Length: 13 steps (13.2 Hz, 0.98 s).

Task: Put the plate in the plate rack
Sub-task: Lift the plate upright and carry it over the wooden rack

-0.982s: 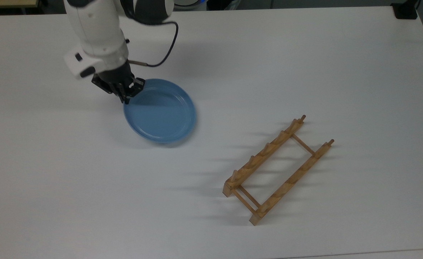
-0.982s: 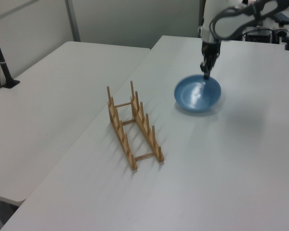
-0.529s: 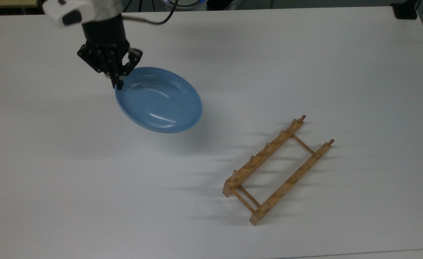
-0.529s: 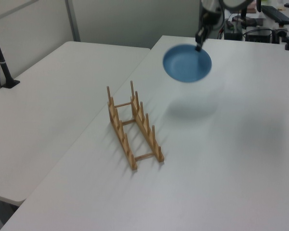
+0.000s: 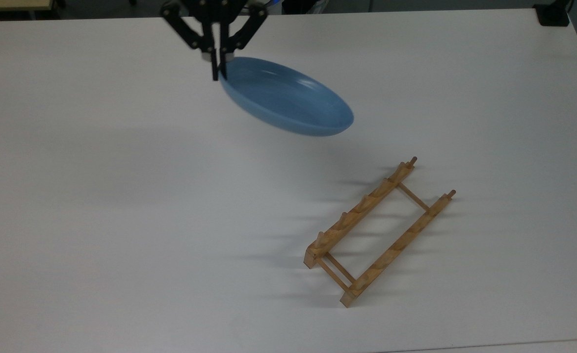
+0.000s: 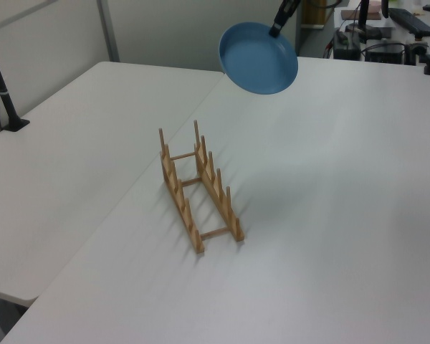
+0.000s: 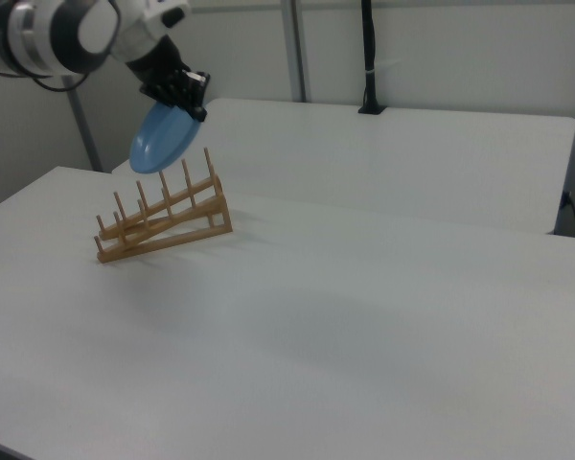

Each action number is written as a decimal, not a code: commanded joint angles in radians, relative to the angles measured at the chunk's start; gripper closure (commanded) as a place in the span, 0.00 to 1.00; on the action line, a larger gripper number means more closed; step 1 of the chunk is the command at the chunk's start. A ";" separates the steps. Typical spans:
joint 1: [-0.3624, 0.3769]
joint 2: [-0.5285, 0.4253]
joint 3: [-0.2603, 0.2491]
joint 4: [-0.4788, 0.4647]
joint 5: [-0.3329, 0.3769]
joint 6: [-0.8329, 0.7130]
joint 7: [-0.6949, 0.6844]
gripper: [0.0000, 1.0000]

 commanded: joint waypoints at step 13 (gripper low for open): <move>0.154 0.182 0.300 -0.019 -1.144 0.043 0.998 1.00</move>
